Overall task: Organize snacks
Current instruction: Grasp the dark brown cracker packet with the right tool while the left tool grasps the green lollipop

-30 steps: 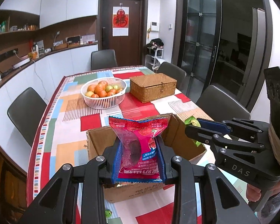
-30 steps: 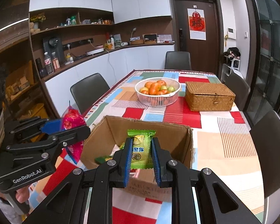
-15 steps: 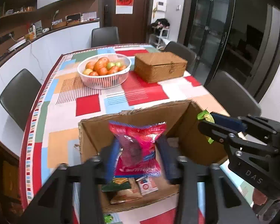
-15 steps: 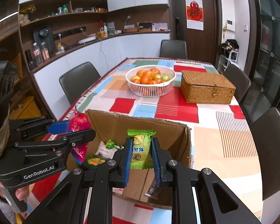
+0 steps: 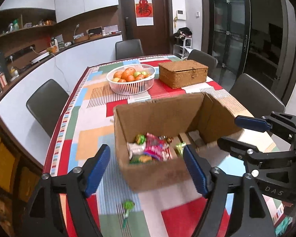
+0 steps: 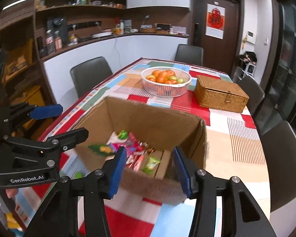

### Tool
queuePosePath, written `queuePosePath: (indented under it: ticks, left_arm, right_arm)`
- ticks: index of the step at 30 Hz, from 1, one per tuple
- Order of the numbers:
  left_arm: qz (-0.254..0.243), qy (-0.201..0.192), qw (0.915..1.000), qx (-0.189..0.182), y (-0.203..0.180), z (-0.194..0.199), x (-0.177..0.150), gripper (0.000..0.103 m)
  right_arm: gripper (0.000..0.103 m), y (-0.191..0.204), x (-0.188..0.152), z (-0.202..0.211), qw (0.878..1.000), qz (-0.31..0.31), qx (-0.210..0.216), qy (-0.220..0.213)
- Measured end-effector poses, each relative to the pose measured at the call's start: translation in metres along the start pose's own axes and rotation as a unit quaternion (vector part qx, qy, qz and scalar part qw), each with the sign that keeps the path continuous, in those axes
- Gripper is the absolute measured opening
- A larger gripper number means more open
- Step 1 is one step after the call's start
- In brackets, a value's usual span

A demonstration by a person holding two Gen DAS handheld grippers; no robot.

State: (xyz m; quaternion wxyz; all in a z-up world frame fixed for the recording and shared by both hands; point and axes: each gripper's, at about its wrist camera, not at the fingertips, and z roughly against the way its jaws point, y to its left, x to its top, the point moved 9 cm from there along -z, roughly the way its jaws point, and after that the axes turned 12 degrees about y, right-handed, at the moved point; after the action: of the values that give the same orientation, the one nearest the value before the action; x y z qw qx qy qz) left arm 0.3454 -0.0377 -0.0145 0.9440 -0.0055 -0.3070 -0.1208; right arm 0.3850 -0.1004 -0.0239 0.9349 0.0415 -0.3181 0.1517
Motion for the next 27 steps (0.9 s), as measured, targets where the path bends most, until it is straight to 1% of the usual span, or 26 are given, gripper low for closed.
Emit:
queuePosePath:
  ticks: [2,4,8,12,16,18,21,22,24,27]
  left_arm:
    - [-0.001,0.003,1.0,0.004,-0.001,0.006,-0.016,0.082]
    - [0.005,0.006,0.9999,0.014,0.0,0.011,-0.03,0.083]
    - [0.022,0.023,0.9994,0.014,0.003,0.015,-0.064,0.085]
    - [0.039,0.039,0.998,0.031,0.01,0.018,-0.095,0.085]
    - [0.049,0.071,0.9951,0.049,0.017,0.014,-0.134,0.085]
    - [0.056,0.089,0.9932,0.051,0.019,0.011,-0.152,0.085]
    - [0.069,0.12,0.9895,0.041,0.02,0.004,-0.179,0.086]
    - [0.072,0.129,0.9883,0.039,0.02,0.001,-0.185,0.086]
    - [0.079,0.148,0.9851,0.038,0.022,-0.004,-0.201,0.086]
    - [0.082,0.169,0.9815,0.04,0.022,-0.009,-0.216,0.086]
  right_arm:
    - [0.056,0.01,-0.012,0.005,1.0,0.013,0.008,0.006]
    - [0.057,0.019,-0.022,0.008,0.999,0.026,0.015,0.012]
    - [0.057,0.041,-0.047,0.01,0.997,0.063,0.024,0.031]
    - [0.057,0.06,-0.073,0.002,0.993,0.091,0.038,0.064]
    - [0.057,0.074,-0.098,-0.009,0.987,0.114,0.05,0.102]
    - [0.057,0.084,-0.113,-0.016,0.982,0.127,0.06,0.128]
    - [0.057,0.1,-0.138,-0.026,0.971,0.154,0.076,0.165]
    - [0.057,0.107,-0.148,-0.03,0.966,0.166,0.084,0.182]
    - [0.057,0.117,-0.158,-0.034,0.958,0.182,0.093,0.202]
    - [0.057,0.13,-0.176,-0.039,0.944,0.216,0.098,0.231]
